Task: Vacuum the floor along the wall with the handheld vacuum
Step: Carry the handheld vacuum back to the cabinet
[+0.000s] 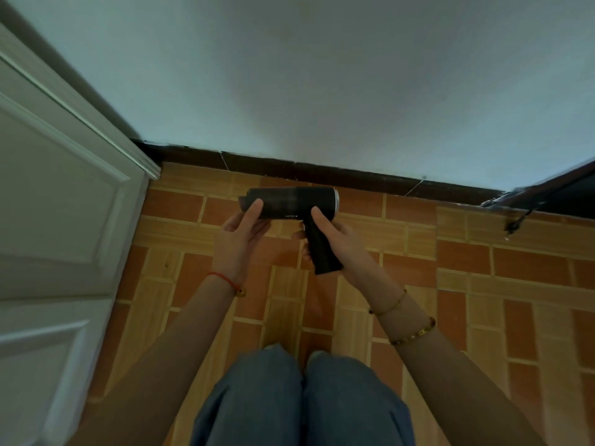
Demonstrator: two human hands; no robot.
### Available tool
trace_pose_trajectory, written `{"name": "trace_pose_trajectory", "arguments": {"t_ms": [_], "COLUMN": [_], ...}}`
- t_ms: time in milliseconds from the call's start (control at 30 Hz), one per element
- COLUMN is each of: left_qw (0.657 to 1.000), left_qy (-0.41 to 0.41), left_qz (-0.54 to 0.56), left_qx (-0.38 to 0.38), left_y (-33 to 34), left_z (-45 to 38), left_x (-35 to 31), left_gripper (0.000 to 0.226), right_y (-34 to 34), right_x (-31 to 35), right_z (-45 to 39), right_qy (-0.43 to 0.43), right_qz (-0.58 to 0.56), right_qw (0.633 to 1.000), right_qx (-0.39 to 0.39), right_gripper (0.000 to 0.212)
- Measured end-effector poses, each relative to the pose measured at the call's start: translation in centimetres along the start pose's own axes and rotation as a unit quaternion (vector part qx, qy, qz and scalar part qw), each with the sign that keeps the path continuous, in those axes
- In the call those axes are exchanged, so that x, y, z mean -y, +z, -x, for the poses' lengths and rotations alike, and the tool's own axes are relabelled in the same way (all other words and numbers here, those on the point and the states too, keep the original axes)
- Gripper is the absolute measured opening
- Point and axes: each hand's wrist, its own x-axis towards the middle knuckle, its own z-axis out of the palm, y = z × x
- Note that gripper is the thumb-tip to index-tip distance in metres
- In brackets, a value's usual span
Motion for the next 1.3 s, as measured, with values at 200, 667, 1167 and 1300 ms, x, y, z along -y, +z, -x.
{"name": "trace_pose_trajectory", "arguments": {"t_ms": [200,667,1167,1300], "left_qw": [1.000,0.999,0.998,0.995], "left_qy": [0.011,0.027,0.018,0.026], "left_qz": [0.018,0.021,0.065,0.084], "left_qx": [-0.009,0.000,-0.015,-0.044], "left_y": [3.8,8.6,9.0,8.6], "left_z": [13.3,41.2,47.5,47.8], "left_x": [-14.0,-40.0,-43.6,-43.6], "left_gripper": [0.034,0.012,0.018,0.035], "right_y": [3.3,10.5,11.6,11.8], "right_x": [12.2,32.2,34.9,35.3], "right_z": [14.3,45.1,50.6,50.5], "right_qy": [-0.021,-0.039,-0.057,-0.058], "right_qz": [0.047,0.046,0.078,0.089], "right_qw": [0.999,0.998,0.995,0.993], "right_qx": [-0.014,0.011,0.022,0.046], "right_gripper": [0.049,0.034,0.027,0.026]}}
